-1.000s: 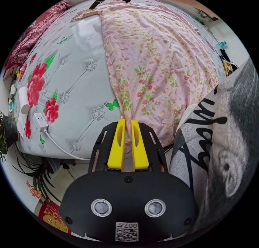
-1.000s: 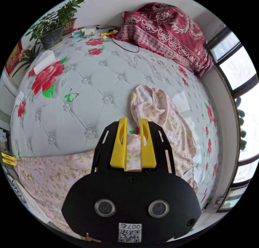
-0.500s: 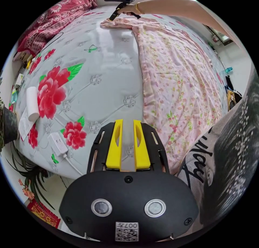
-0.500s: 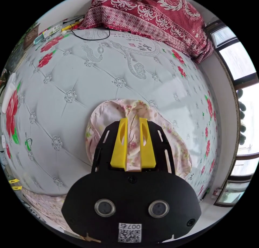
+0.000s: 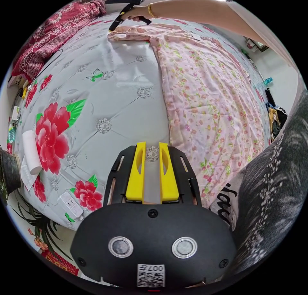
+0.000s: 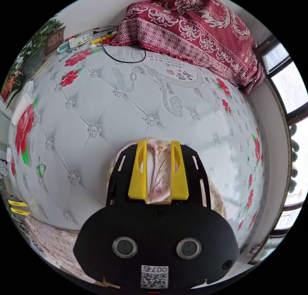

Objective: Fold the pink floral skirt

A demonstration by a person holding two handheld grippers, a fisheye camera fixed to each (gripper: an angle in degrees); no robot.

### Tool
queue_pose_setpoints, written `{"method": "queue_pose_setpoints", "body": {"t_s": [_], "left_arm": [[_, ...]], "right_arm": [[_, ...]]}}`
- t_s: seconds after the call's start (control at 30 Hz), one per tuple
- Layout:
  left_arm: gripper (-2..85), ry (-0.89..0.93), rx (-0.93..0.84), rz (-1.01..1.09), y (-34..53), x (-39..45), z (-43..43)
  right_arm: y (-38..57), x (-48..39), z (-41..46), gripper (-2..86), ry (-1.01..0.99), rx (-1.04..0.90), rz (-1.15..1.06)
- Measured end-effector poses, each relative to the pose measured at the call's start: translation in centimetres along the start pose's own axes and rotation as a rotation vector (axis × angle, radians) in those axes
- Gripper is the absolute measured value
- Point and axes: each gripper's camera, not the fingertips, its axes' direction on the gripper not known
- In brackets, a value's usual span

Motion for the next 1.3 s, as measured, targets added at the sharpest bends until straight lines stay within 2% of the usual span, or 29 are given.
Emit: {"method": "queue_pose_setpoints", "body": {"t_s": [0.2,0.4,0.53,0.63,0.9,1.07,1.2,1.3], "left_arm": [[5.5,0.002,0.000,0.012,0.3,0.1,0.0],[5.5,-0.003,0.006,0.000,0.7,0.0,-0.3],[5.4,-0.002,0.004,0.003,0.7,0.2,-0.1],[5.4,-0.002,0.004,0.006,0.8,0.4,-0.1],[5.5,0.005,0.002,0.005,0.9,0.5,-0.2],[5.6,0.002,0.000,0.009,1.1,0.9,-0.2],[5.6,-0.025,-0.007,0.024,1.5,1.4,-0.3],[5.6,-0.034,-0.004,0.024,1.8,1.6,-0.5]], "right_arm": [[-0.3,-2.0,1.7,2.7,0.168,-0.054,-0.044],[-1.5,-3.1,0.7,2.5,0.068,-0.042,-0.056],[-1.8,-4.7,2.2,1.2,0.148,-0.119,-0.117],[-2.8,-4.9,2.5,0.2,0.256,-0.133,-0.089],[-7.9,-3.9,0.6,0.6,0.266,-0.089,0.084],[-9.9,-6.2,3.2,4.9,0.211,-0.205,0.106],[-9.9,-8.5,1.5,8.9,0.407,-0.166,0.092],[-8.8,-10.0,-3.0,9.6,0.587,-0.019,0.068]]}}
